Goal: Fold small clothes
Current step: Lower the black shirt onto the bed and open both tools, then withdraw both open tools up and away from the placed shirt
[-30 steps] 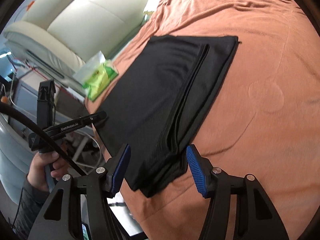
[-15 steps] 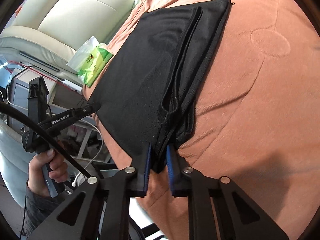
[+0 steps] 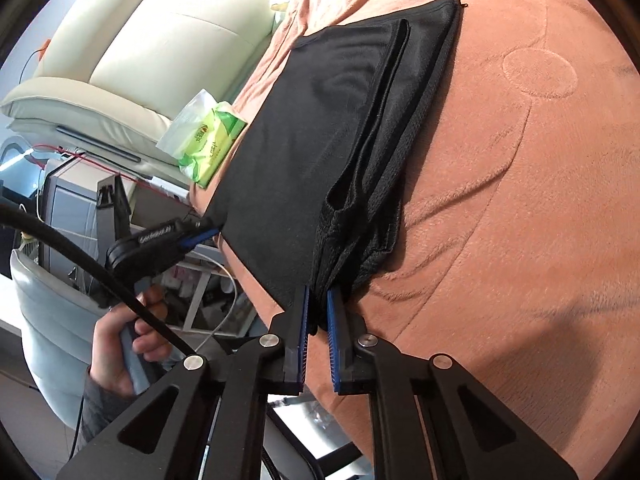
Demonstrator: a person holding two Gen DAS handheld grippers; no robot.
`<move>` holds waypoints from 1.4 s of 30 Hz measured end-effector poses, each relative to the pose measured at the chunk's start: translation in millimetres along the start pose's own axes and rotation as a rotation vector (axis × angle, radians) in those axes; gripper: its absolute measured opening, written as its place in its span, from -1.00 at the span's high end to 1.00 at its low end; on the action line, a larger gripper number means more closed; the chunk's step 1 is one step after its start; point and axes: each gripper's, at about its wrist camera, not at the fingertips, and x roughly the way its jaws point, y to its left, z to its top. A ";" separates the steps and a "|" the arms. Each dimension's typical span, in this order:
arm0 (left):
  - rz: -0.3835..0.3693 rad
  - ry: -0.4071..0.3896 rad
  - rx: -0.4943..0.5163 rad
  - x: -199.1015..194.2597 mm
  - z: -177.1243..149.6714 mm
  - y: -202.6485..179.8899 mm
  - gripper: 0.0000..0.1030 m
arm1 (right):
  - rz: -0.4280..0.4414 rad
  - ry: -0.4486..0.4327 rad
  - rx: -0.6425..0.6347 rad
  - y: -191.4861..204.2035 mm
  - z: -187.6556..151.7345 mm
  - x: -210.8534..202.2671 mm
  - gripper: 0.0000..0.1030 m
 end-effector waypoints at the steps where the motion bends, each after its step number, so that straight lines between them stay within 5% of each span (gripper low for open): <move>1: 0.004 -0.006 0.005 0.9 3.0 -0.8 0.58 | 0.000 0.003 0.000 -0.3 -1.3 1.4 0.89; 4: 0.039 -0.030 0.029 0.2 9.0 -5.9 0.84 | 0.013 0.013 0.007 0.1 -4.2 4.3 0.91; 8: 0.076 -0.068 0.031 -6.3 15.5 -6.4 0.88 | 0.039 0.034 0.000 6.6 -7.4 11.3 0.94; 17: 0.156 -0.057 0.104 -16.3 3.7 -16.1 0.83 | -0.153 -0.053 -0.086 11.1 4.9 -11.4 0.93; 28: 0.037 -0.059 0.147 -24.3 -10.8 -41.0 0.83 | -0.047 -0.129 -0.244 32.5 12.7 -4.4 0.93; 33: 0.006 -0.035 0.125 -13.7 -21.0 -40.8 0.83 | 0.003 -0.092 -0.307 36.4 21.5 18.0 0.93; 42: -0.025 -0.032 0.110 -6.6 -32.9 -42.6 0.83 | -0.187 -0.029 -0.306 3.8 18.2 39.8 0.93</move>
